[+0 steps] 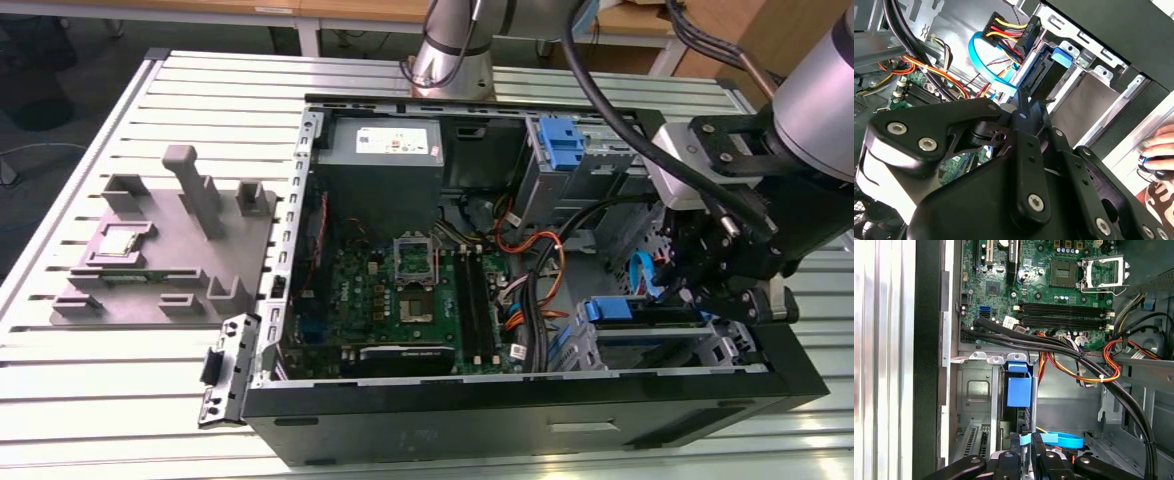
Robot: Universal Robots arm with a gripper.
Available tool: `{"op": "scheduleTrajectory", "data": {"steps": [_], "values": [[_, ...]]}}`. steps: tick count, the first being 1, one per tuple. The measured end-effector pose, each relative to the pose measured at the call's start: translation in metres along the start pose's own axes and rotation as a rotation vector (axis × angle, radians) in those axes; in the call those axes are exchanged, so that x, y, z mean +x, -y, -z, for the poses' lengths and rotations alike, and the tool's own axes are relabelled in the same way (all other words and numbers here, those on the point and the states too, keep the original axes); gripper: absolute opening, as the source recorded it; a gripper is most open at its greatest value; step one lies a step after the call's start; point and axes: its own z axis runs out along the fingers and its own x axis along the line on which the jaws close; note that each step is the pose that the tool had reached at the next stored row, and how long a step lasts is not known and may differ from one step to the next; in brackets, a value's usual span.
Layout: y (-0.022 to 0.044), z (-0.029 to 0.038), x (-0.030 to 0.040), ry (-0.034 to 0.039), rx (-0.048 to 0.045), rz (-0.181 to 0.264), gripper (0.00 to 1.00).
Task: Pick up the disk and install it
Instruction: 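Insert the first disk wire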
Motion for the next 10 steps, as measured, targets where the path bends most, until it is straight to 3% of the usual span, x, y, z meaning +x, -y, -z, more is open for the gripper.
{"op": "scheduleTrajectory", "data": {"steps": [5,10], "values": [[0.0000,0.0009,-0.0001,-0.0005,-0.0014,-0.004,0.24],[0.0004,0.0086,-0.0007,-0.0007,-0.0018,-0.012,0.24]]}}
